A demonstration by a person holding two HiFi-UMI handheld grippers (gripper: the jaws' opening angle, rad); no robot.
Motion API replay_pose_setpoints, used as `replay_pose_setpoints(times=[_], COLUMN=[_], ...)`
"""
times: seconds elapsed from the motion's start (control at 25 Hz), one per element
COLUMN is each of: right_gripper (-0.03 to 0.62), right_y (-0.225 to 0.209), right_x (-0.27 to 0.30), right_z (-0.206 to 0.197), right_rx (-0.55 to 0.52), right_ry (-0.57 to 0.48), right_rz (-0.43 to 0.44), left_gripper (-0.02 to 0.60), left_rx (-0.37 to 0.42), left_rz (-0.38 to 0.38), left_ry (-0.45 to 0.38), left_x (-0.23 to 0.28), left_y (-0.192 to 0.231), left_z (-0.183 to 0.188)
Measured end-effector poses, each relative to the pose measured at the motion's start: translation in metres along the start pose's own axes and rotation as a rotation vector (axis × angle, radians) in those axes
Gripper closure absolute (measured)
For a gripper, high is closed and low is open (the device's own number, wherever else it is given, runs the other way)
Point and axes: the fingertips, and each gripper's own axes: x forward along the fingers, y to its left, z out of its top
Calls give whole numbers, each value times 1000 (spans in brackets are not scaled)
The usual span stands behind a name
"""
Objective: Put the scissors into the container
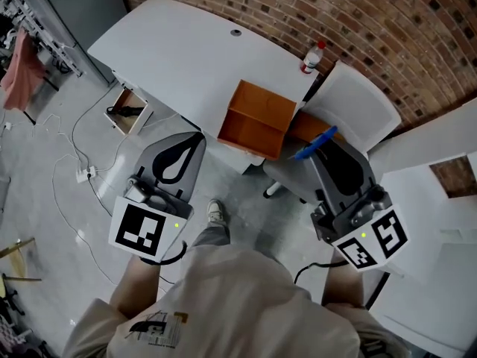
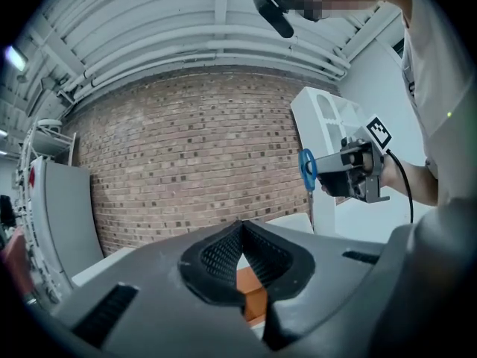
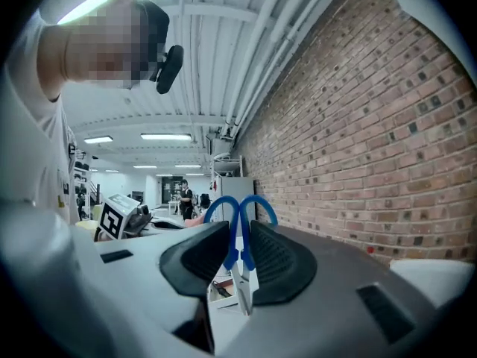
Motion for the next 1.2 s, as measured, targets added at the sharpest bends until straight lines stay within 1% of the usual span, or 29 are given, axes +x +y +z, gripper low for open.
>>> replay_pose_setpoints(times=[0.2, 0.32, 0.48, 0.8, 1.2], right_gripper=[505, 505, 505, 505, 507], right_y=[-15, -21, -30, -55, -74], right_x=[52, 78, 105, 142, 170], right_z=[-16, -31, -56, -121, -209], right_rx=[-63, -70, -82, -119, -182], right_ry=[81, 150, 252, 456, 711], right_rz=[-22, -13, 7, 61, 199], left_gripper=[574, 574, 574, 574, 574], left_rx=[-8, -12, -30, -67, -112], left_rz=[-30, -49, -74, -114, -73], left_ry=[12, 17, 33, 65, 139], left_x=[27, 41, 61, 94, 135], left_y=[40, 59, 73, 80, 79], left_z=[-16, -26, -38, -61, -100])
